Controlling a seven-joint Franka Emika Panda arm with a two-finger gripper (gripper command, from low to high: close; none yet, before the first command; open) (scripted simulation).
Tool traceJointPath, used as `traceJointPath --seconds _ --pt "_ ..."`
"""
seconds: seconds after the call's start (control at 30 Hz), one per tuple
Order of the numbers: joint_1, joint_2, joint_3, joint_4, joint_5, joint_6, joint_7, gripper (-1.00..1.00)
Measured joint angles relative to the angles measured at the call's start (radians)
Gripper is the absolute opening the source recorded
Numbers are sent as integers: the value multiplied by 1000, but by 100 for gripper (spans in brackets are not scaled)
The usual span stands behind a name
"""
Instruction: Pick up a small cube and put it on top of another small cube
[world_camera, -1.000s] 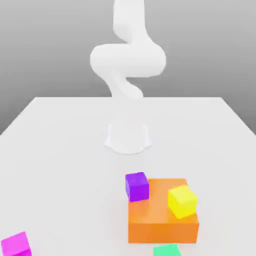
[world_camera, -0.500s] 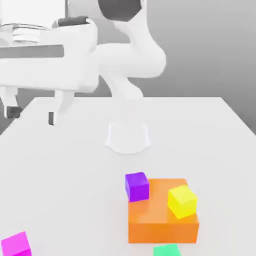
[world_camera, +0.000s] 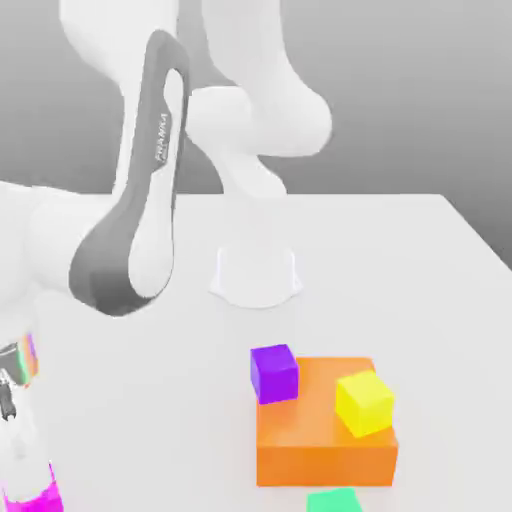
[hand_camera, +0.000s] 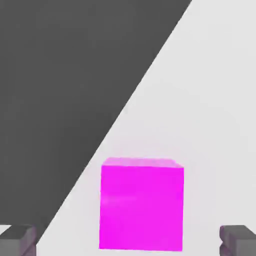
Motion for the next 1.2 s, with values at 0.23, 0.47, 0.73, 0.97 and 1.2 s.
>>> traceJointPath --seconds 0.23,0.47,0.73,0.97,1.2 --pt "-10 59 11 12 13 46 -8 -100" --pt "26 -101 3 -34 -24 -67 -6 -100" --pt "193 -388 200 -220 -81 -162 -230 -100" --pt "431 -624 297 -388 -77 -230 -471 -100" --pt "445 -509 302 -436 -118 -69 -464 100"
